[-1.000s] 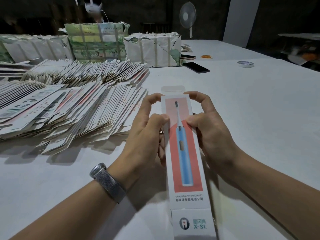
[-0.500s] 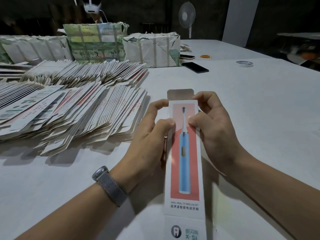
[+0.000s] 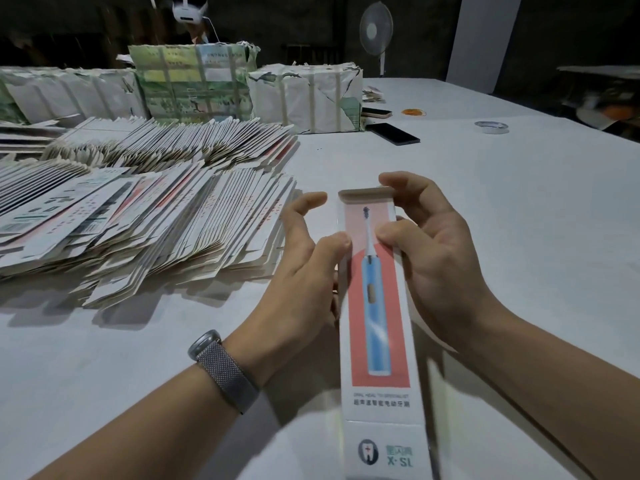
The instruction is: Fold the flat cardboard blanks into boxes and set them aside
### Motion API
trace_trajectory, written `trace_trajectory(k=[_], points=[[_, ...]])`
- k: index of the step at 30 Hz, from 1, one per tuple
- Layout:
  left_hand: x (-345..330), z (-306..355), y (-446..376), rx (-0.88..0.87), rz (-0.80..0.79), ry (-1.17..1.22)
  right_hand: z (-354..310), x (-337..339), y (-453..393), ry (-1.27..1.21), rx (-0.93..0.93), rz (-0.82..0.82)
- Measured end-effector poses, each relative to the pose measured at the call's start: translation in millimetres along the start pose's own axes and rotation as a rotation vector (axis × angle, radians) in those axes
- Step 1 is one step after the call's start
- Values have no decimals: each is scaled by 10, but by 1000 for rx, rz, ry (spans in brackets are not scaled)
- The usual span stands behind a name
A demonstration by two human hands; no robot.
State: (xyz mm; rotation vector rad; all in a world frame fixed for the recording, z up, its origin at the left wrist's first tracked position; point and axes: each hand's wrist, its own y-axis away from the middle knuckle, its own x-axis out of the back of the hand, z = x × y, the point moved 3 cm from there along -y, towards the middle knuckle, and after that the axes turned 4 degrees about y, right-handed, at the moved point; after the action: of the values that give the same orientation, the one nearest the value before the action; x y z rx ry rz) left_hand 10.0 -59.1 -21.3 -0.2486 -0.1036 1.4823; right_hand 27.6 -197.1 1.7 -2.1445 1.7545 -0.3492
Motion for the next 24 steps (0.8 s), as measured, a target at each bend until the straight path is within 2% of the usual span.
trace_trajectory(k=[4, 15, 20, 24], points=[[2, -21, 3, 6, -52, -28, 34, 13, -10, -20, -35, -10], [-15, -82, -21, 29, -125, 101, -21, 50, -22, 63, -76, 5], [-25, -85, -3, 28, -170, 51, -1, 73, -35, 64, -163, 103], [-34, -97, 5, 33, -148, 35, 30, 56, -34, 57, -259, 80]])
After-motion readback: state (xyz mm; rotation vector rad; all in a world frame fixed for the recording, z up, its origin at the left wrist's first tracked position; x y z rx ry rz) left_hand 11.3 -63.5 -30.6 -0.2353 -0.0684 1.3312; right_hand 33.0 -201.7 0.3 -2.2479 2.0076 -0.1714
